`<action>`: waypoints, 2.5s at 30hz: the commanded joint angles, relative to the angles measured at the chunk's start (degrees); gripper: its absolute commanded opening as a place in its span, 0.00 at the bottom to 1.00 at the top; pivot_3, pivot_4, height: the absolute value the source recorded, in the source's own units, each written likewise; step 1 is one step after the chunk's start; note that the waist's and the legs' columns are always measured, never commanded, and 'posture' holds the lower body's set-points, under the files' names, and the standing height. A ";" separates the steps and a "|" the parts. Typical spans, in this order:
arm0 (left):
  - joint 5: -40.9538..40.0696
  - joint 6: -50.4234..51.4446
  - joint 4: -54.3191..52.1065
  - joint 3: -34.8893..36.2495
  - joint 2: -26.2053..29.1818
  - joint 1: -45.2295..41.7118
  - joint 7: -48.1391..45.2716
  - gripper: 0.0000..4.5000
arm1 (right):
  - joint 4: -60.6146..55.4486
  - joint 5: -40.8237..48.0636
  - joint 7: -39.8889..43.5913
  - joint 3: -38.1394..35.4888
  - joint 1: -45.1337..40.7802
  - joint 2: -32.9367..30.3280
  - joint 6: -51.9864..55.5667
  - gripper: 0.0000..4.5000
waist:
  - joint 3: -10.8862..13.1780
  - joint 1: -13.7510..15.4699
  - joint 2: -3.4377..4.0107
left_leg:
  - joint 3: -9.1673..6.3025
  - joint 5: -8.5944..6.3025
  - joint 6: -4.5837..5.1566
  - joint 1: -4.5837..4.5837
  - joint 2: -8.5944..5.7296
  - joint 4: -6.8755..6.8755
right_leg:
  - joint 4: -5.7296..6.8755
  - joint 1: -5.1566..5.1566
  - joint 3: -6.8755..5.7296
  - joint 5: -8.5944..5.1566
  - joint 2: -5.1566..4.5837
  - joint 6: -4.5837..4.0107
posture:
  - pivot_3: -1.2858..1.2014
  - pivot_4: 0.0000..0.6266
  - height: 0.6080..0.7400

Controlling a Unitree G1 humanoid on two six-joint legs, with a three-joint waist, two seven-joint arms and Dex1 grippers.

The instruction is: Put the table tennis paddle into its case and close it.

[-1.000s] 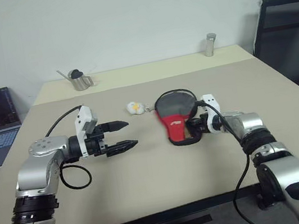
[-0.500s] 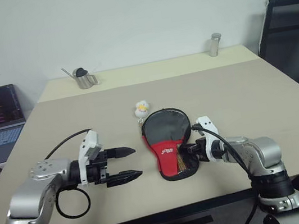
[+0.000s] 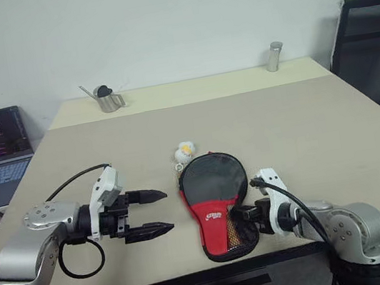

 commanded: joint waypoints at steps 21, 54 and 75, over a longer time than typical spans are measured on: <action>-1.54 0.33 -3.23 1.85 -0.38 0.99 2.73 0.98 | -12.99 14.48 -7.22 -5.15 2.14 -0.25 0.52 0.83 | 0.00 -0.01 0.00 | -0.05 0.00 0.00 -0.01 0.02 -0.19 | -0.09 -0.03 -0.08 -0.14 0.00 -0.22 | 0.52 0.24 1.00; 18.20 -10.46 33.68 -5.67 -19.20 -26.72 32.89 0.99 | 17.88 -4.73 9.45 27.17 -15.96 -17.24 -38.19 1.00 | -0.13 1.49 -0.25 | -0.04 0.02 0.00 -0.09 0.06 -0.25 | -0.51 0.08 -0.11 0.21 0.41 0.16 | 0.52 0.24 1.00; 33.10 -24.26 82.76 -9.08 -31.93 -52.01 36.28 0.99 | 16.43 -7.07 7.90 26.49 -14.21 -14.89 -37.12 1.00 | -0.15 1.41 -0.27 | -0.09 0.01 0.01 -0.30 0.22 0.08 | -0.47 0.01 -0.16 0.30 0.63 0.13 | 0.52 0.24 1.00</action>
